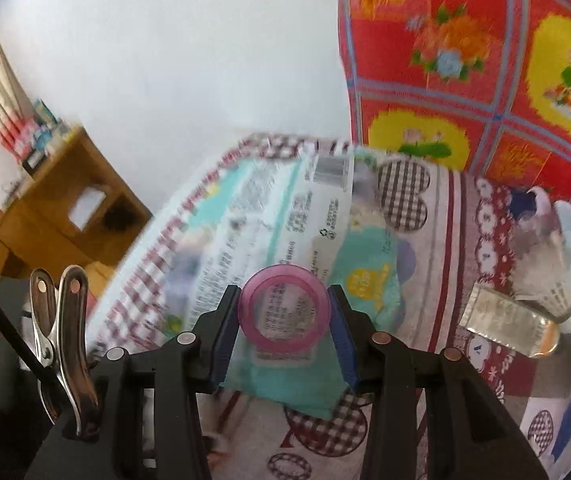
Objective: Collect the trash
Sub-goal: 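Carry the white tissue with the left gripper while the right carries the pink ring toward the red bucket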
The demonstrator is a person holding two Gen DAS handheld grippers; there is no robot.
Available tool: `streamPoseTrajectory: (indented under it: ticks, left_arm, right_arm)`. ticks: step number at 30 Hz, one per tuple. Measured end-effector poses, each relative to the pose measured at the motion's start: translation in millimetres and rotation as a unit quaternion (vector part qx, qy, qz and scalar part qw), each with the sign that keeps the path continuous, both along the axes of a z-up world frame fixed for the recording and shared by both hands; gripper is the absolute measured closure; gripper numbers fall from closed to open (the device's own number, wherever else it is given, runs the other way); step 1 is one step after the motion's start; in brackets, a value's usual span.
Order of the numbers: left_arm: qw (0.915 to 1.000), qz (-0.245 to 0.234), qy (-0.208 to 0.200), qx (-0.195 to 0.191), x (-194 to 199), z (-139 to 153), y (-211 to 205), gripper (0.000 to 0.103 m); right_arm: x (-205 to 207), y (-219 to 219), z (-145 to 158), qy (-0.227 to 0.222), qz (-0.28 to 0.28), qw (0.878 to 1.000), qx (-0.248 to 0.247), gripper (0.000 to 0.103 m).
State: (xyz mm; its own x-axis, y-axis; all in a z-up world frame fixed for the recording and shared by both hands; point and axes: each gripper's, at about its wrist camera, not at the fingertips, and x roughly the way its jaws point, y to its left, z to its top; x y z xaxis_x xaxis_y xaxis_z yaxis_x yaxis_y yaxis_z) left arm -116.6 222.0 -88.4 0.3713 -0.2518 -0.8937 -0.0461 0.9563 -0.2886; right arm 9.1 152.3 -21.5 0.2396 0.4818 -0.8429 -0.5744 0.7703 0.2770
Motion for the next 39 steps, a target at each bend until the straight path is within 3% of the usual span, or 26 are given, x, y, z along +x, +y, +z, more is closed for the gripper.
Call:
streamPoseTrajectory:
  ticks: [5,15,21,31,39]
  left_arm:
    - [0.9996,0.029,-0.005,-0.003,-19,4,17,0.072]
    - [0.9933,0.115,-0.009,0.007,-61,19,53,0.072]
    - [0.9864,0.161,-0.017,0.029,-77,33,59,0.072]
    - [0.9753,0.212,-0.062,-0.001,-101,65,63,0.071]
    - [0.9582,0.278,-0.065,0.023,-115,70,72,0.071]
  right_arm:
    - [2,2,-20,0.003,0.012,1.000,-0.023,0.059]
    - [4,-1,-20,0.000,0.026,1.000,-0.015,0.059]
    - [-4,-15,1,-0.012,0.035,0.999,0.001,0.059]
    - [-33,-16,34,-0.034,0.079,0.996,0.023,0.059]
    - [-58,-1,43,-0.028,0.140,0.989,0.046,0.059]
